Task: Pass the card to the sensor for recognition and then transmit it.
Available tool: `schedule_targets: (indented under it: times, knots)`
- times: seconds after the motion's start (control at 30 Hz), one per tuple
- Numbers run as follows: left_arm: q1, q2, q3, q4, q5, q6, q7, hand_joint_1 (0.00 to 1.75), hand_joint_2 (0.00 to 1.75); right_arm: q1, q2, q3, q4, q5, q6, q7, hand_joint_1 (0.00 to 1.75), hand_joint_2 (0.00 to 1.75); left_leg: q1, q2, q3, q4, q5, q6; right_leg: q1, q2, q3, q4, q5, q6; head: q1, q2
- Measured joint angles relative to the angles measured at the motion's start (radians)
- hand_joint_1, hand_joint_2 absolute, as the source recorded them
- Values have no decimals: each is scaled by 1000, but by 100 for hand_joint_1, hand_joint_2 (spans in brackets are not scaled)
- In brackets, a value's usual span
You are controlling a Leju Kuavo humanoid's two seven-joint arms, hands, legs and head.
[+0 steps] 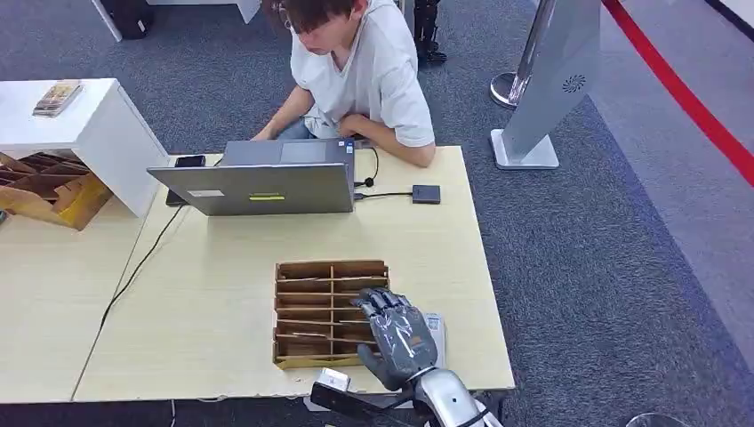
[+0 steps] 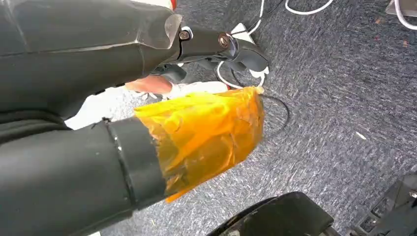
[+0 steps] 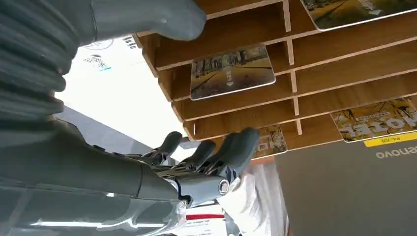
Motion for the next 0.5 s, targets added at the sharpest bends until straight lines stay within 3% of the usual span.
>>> schedule_targets:
  times: [0.5]
  knots:
    - [-1, 0, -2, 0, 0, -3, 0, 0, 0, -8, 3, 2, 16, -10, 3, 3, 75, 175, 0, 0, 0, 0, 0, 0, 0, 0, 0, 0, 0, 0, 0, 0]
